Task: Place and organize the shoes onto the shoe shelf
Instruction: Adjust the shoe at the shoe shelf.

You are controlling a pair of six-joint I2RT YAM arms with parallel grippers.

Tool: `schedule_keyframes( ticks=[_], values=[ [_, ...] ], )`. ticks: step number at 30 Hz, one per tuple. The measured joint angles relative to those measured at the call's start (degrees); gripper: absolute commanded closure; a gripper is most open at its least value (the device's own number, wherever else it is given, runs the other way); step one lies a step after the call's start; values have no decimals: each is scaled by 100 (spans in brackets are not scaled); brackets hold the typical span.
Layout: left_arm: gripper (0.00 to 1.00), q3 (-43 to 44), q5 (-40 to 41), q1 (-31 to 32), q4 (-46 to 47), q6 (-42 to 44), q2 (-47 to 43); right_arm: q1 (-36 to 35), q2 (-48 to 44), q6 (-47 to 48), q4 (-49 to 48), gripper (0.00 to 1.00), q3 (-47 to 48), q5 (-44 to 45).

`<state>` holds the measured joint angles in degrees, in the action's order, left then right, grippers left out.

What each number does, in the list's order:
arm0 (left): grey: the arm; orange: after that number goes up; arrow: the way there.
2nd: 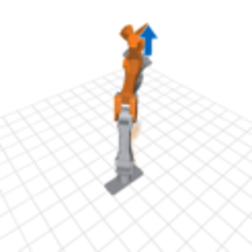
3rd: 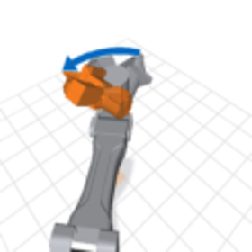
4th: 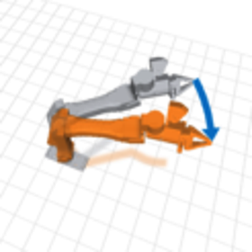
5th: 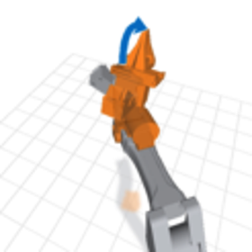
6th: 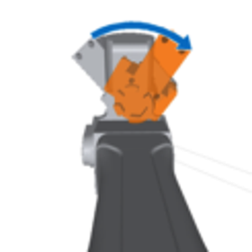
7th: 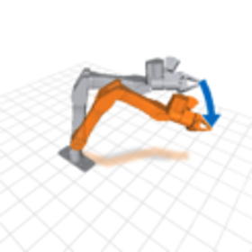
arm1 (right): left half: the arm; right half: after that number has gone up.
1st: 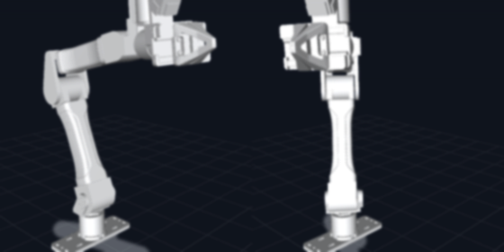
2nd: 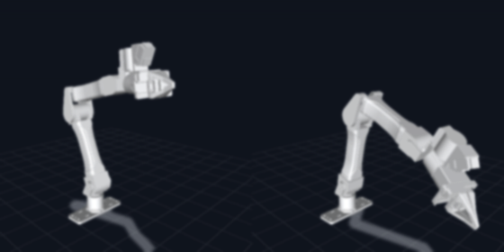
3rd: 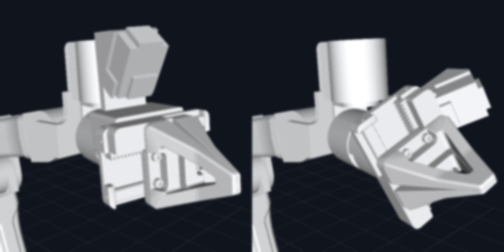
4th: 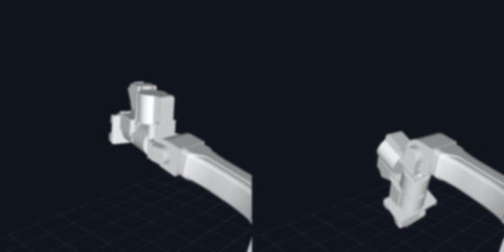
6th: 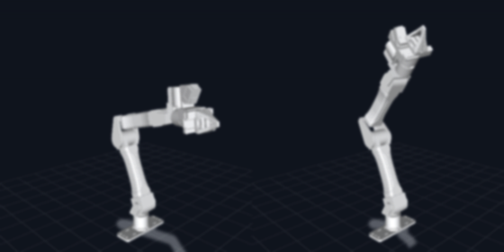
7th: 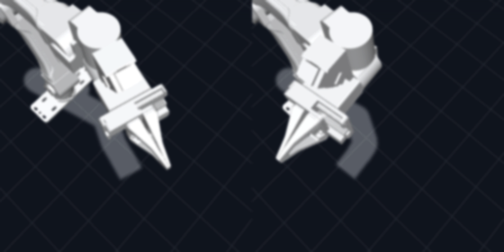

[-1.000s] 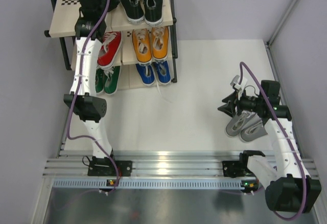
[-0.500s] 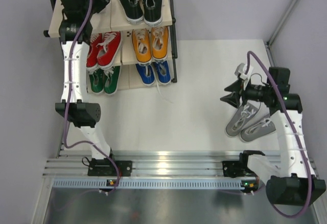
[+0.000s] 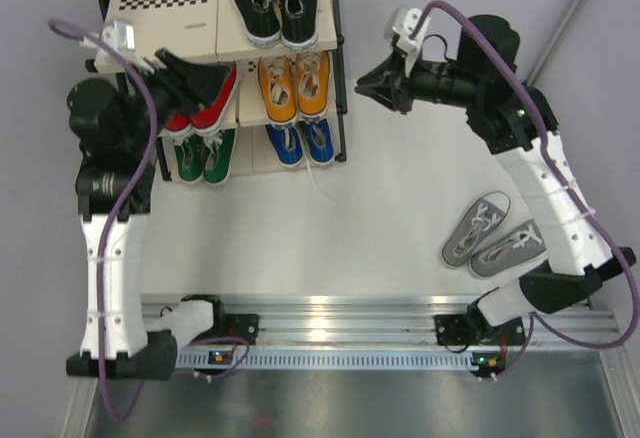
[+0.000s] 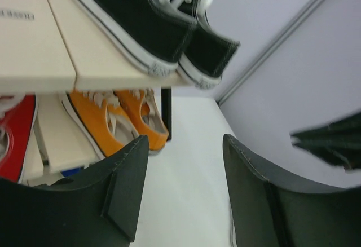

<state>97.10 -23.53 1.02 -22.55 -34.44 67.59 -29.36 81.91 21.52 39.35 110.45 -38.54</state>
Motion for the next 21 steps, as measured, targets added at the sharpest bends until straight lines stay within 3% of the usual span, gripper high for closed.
schedule_keyframes(
  ticks=[8, 14, 21],
  values=[
    [37, -3027, -271, 9, 157, 376, -2874, -981, 1512, -446, -588, 88, 1307, 1530],
    [36, -4380, -284, 13, 136, 369, -4052, -1167, 2002, -461, -778, 88, 1657, 2157],
    [36, -4994, -284, 11, -57, 319, -4710, -1189, 2240, -435, -1032, 88, 1976, 2492]
  ],
)
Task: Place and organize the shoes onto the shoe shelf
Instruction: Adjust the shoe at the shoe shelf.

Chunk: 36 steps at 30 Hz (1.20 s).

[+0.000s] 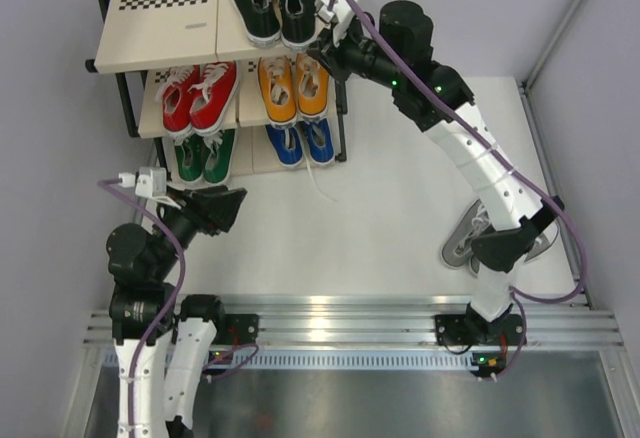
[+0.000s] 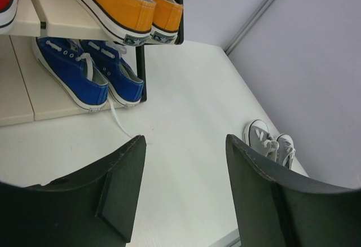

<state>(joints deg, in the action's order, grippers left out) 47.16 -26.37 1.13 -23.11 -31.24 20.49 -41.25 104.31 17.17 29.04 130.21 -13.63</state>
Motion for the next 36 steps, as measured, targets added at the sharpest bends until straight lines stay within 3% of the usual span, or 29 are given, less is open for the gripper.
schedule_keyframes(
  ticks=[8, 21, 30, 36],
  values=[
    [35, -127, 24, 2, -378, -15, -503, -22, 286, 15, -199, 89, 190, 153],
    [34, -133, 24, 0, -511, -28, -525, -103, 496, 13, -330, 88, 385, 289],
    [31, -201, 20, 0, -514, -42, -525, -153, 361, 319, -101, 69, 345, 146],
    [25, -380, 17, 0, -518, -66, -597, -114, -1005, 927, 542, 55, -778, -90]
  ],
)
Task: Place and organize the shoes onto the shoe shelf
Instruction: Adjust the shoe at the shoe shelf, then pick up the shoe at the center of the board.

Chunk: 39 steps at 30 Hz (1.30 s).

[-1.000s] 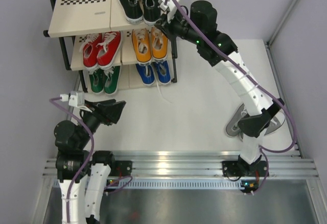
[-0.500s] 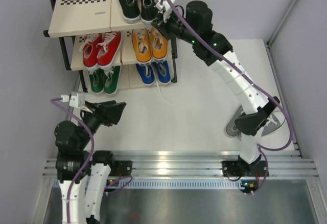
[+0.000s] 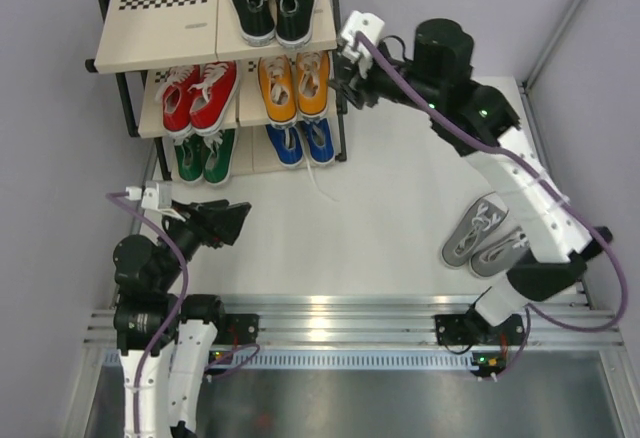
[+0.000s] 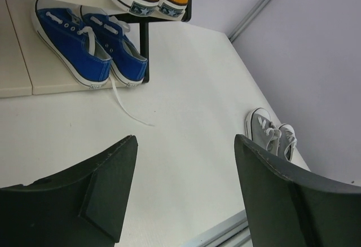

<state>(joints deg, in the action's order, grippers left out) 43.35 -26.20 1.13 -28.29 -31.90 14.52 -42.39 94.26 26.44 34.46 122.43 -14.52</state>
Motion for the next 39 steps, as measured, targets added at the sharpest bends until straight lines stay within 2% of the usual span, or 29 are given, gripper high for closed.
schedule_keyframes(
  ticks=[3, 8, 14, 17, 20, 25, 33, 39],
  values=[
    [24, -190, -17, 0, 0, -48, -85, 496, -1281, 216, 184, 54, -1329, -660],
    [23, -503, -90, 0, -13, -155, -203, 2516, -3025, 341, 693, 47, -3543, -1172],
    [23, -846, -236, 0, -37, -319, -319, 4352, -3801, 470, 1700, 34, -5591, -1176],
    [23, -968, -339, 0, -42, -398, -365, 5331, -3814, 756, 2203, 27, -6260, -1023],
    [23, -1078, -424, 2, -44, -426, -396, 5928, -3821, 1143, 2492, 25, -6714, -800],
    [23, -1217, -525, 2, -46, -468, -446, 6102, -3639, 1456, 2645, 25, -7007, -726],
    [23, -1366, -741, 2, -46, -627, -595, 6076, -2935, 1296, 2116, 25, -7333, -597],
    [23, -1405, -750, 2, -50, -752, -603, 5643, -2404, 986, 1593, 28, -7414, -350]
  ],
)
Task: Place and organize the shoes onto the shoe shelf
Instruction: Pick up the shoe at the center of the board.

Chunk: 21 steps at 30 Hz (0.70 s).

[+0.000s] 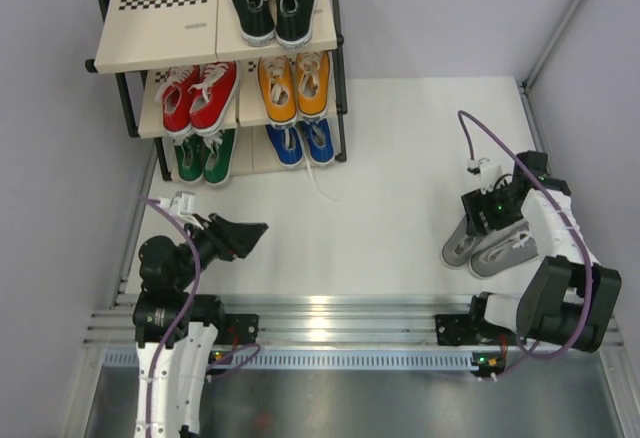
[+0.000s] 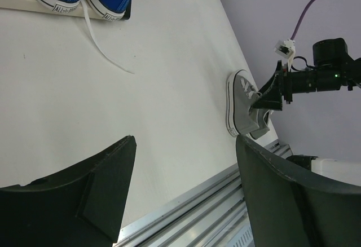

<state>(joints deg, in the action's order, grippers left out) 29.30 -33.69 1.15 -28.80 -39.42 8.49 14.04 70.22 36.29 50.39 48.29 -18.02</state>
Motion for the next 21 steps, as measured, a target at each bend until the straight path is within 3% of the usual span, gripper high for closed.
schedule_keyframes(
  ticks=[7, 13, 21],
  values=[
    [23, -28, -15, 0, -9, -173, -26, -315, 623, -376, -374, 48, 0, 232],
    [23, -85, -96, 0, -63, -391, -50, -350, 717, -516, -483, 97, -79, 372],
    [18, -501, -142, 0, -214, -820, -22, -354, 562, -361, -450, 100, -35, 107]
  ],
)
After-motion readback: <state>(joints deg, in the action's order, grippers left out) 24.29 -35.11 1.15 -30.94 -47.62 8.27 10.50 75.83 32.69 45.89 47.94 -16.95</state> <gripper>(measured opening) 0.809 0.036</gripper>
